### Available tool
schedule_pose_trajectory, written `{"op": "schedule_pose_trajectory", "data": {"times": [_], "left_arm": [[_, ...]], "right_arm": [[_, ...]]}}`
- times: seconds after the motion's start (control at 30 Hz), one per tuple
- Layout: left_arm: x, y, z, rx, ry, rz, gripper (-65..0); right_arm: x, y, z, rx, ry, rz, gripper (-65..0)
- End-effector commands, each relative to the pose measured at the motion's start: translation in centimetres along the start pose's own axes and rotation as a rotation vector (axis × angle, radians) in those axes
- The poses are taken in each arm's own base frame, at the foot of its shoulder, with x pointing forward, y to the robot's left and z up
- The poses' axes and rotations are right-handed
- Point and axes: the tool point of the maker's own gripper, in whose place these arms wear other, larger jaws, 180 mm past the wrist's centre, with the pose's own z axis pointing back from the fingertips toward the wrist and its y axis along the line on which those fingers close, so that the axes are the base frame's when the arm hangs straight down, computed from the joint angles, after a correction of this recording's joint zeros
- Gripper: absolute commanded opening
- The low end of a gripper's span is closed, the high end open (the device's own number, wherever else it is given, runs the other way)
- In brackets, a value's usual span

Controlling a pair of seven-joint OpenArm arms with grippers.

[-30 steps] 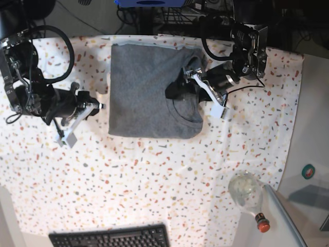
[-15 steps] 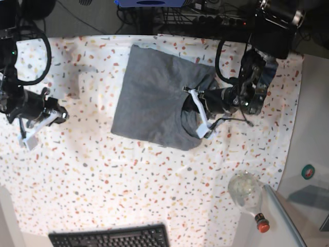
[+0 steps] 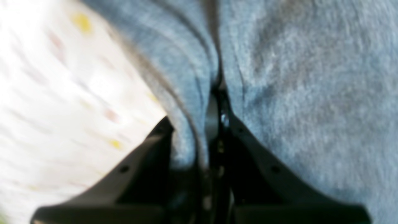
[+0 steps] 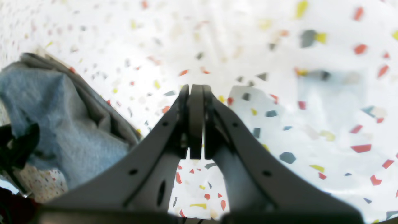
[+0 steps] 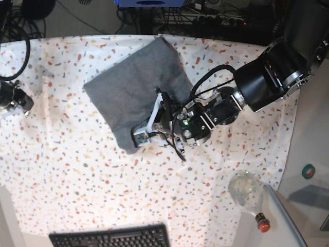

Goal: Layout the t-shirt on the table in an organized manner, then fold the t-shirt properly
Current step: 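Drag the folded shirt with the left gripper to square it on the table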

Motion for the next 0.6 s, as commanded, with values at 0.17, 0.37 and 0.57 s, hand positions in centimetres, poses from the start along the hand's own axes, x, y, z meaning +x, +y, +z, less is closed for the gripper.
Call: {"op": "schedule_pose_trajectory", "data": {"times": [0.17,0.37,0.57], "left_arm": [[4.9,-1.2,-0.4,0.078,-0.022,-0.35,-65.0],[6.2,-3.5,-0.9,0.049,-0.081,-0.463,-65.0],[6.7,-3.5,-0.8,0.053,-0.098,-0.441,-65.0]], "right_arm": [[0.4,0.4,0.1,0.022,-0.03,-0.005,-65.0],[0.1,-0.3,0.0,0.009,-0.071,-0.018,-65.0],[-0.3,-2.6,-0.2,-0.026,-0.065,-0.085,-65.0]]}}
